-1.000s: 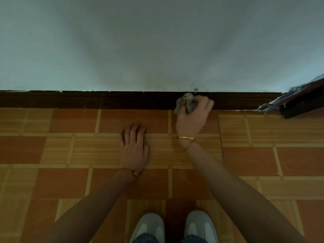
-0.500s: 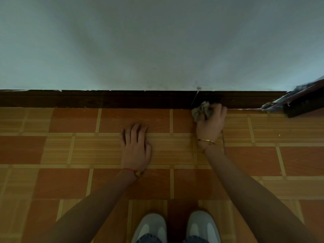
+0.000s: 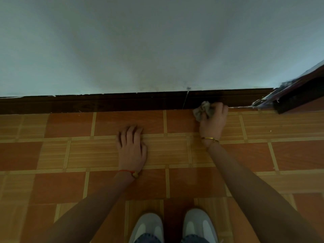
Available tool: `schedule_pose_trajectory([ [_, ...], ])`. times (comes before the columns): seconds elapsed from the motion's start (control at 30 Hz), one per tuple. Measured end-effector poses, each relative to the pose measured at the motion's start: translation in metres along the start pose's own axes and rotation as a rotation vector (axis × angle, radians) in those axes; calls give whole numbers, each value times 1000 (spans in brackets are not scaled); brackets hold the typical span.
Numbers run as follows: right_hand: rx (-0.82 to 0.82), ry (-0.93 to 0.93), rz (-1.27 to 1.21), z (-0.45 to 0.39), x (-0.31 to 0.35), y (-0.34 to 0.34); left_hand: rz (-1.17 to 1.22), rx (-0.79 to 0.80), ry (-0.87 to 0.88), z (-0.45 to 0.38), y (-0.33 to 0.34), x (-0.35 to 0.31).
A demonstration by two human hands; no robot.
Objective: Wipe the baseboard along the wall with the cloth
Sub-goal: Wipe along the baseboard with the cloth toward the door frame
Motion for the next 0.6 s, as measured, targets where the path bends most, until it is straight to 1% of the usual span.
schedule_pose_trajectory([
  [0.07,-126,86,0,-14,-14,-21,-5,10,-4,1,0,-3],
  [0.13,-200,133,-17,-26,-25,-37,9,11,-23,-1,-1,-5],
  [0.2,-224,118,-27,-35,-29,-48,38,4,-15,-5,-2,-13],
  [0.3,-256,55,-71,-37,-20,-54,59,-22,59,-14,-5,-36],
  [0.4,-247,-32,-126,-29,4,-48,75,-35,124,-22,-5,-62],
  [0.5,-149,-137,-172,-20,26,-36,85,-40,173,-28,-4,-88],
  [0.57,-108,-157,-205,-20,31,-35,93,-36,188,-31,-3,-101],
  [0.6,-118,-157,-213,-22,29,-39,99,-33,194,-33,-2,-106],
])
Point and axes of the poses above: each hand's wrist, its own z-axis away from the middle knuckle, its own y-axis out of the palm, x = y × z, the point moved 5 cm from there along -z, towards the middle knuckle, and after that the axes turned 15 degrees about -z, right-handed, at the moved point
